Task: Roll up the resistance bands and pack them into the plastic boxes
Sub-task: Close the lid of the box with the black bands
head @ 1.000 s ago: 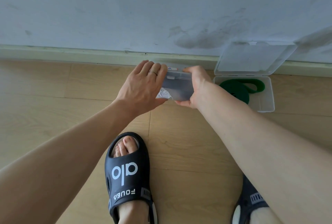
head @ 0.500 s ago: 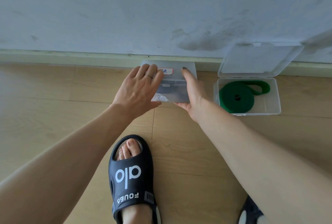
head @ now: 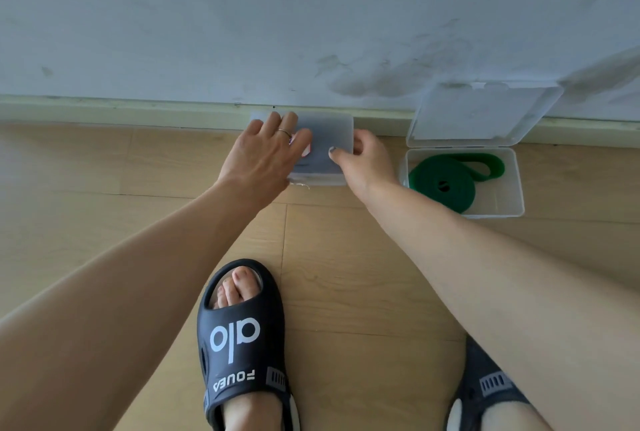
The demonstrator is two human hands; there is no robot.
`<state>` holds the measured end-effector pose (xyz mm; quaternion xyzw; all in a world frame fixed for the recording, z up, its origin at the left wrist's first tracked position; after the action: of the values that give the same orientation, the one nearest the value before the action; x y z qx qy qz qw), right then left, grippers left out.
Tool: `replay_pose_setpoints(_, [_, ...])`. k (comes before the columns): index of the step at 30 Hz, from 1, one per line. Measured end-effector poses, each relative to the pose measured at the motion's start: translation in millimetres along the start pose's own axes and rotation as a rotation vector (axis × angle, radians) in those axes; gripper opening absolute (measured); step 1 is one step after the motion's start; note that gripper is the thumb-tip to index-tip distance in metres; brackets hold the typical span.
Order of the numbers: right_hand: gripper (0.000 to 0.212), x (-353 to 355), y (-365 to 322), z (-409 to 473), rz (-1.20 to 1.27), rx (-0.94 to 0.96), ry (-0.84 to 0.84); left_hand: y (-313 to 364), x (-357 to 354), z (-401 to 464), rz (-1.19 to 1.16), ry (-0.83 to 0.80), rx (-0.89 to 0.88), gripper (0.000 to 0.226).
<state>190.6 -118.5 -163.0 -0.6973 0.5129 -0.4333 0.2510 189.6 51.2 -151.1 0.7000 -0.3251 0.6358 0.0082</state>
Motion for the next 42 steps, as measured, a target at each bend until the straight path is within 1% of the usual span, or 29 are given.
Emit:
replay_pose_setpoints(3, [0.037, 21, -14, 12, -0.326, 0.039, -0.118, 3, 13, 11, -0.012, -0.104, 0.004, 0.069])
replay_pose_setpoints(5, [0.037, 56, -24, 12, -0.521, 0.152, -0.140, 13, 29, 21, -0.142, -0.190, 0.029, 0.084])
replay_pose_setpoints(6, [0.031, 77, -28, 9, -0.589, 0.238, -0.112, 19, 41, 26, -0.258, -0.204, 0.032, 0.089])
replay_pose_setpoints(7, [0.024, 100, -30, 6, -0.653, 0.343, -0.058, 26, 54, 32, -0.415, -0.186, 0.036, 0.091])
replay_pose_setpoints(9, [0.013, 147, -30, -3, -0.766, 0.589, 0.107, 45, 83, 48, -0.797, -0.153, 0.071, 0.091])
replay_pose_setpoints(10, [0.012, 168, -27, -6, -0.809, 0.702, 0.204, 56, 96, 57, -0.972, -0.162, 0.095, 0.093])
replay_pose_setpoints(11, [0.014, 187, -23, -8, -0.837, 0.776, 0.296, 67, 107, 66, -1.111, -0.180, 0.119, 0.095])
replay_pose_setpoints(12, [0.019, 203, -18, -9, -0.855, 0.792, 0.376, 78, 115, 74, -1.212, -0.201, 0.141, 0.095])
replay_pose_setpoints(14, [0.031, 224, -6, -5, -0.880, 0.731, 0.484, 94, 123, 85, -1.328, -0.185, 0.186, 0.087])
replay_pose_setpoints(16, [0.040, 235, 5, -2, -0.828, 0.654, 0.501, 98, 125, 90, -1.373, -0.100, 0.231, 0.069])
replay_pose_setpoints(18, [0.039, 235, 18, -5, -0.693, 0.602, 0.474, 98, 124, 87, -1.282, -0.076, 0.187, 0.055])
replay_pose_setpoints(20, [0.041, 225, 40, -10, -0.545, 0.432, 0.349, 102, 122, 82, -1.104, -0.163, 0.036, 0.051])
replay_pose_setpoints(21, [0.040, 215, 55, -15, -0.535, 0.360, 0.267, 107, 119, 78, -0.951, -0.208, -0.065, 0.052])
replay_pose_setpoints(22, [0.042, 204, 72, -22, -0.582, 0.359, 0.203, 116, 115, 74, -0.760, -0.218, -0.161, 0.055])
replay_pose_setpoints(24, [0.048, 189, 106, -34, -0.769, 0.448, 0.119, 138, 102, 70, -0.388, -0.138, -0.289, 0.070])
replay_pose_setpoints(25, [0.051, 187, 118, -37, -0.830, 0.491, 0.101, 148, 97, 68, -0.267, -0.079, -0.307, 0.073])
replay_pose_setpoints(27, [0.058, 192, 129, -37, -0.876, 0.529, 0.080, 161, 88, 66, -0.108, 0.022, -0.336, 0.069])
replay_pose_setpoints(30, [0.062, 198, 128, -33, -0.963, 0.533, 0.065, 166, 81, 65, 0.034, 0.092, -0.376, 0.065])
replay_pose_setpoints(32, [0.064, 194, 123, -29, -1.001, 0.512, 0.028, 165, 79, 66, 0.082, 0.109, -0.356, 0.061])
replay_pose_setpoints(35, [0.065, 183, 106, -16, -1.070, 0.481, -0.040, 155, 80, 71, 0.075, 0.091, -0.306, 0.059])
replay_pose_setpoints(38, [0.063, 177, 86, -2, -1.138, 0.497, -0.076, 142, 80, 77, 0.072, 0.057, -0.270, 0.060])
replay_pose_setpoints(42, [0.063, 174, 84, -4, -1.137, 0.466, -0.100, 140, 76, 73, 0.093, 0.056, -0.247, 0.061])
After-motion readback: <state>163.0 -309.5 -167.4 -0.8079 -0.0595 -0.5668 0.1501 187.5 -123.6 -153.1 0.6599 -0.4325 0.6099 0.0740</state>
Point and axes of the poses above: each hand's wrist, its own z-axis towards the middle knuckle, its own x-axis out of the back of the hand, y = z × x, the point moved 1 cm from there along z, towards the middle knuckle, and after that the axes turned 1 degree about z, right-handed, at the moved point
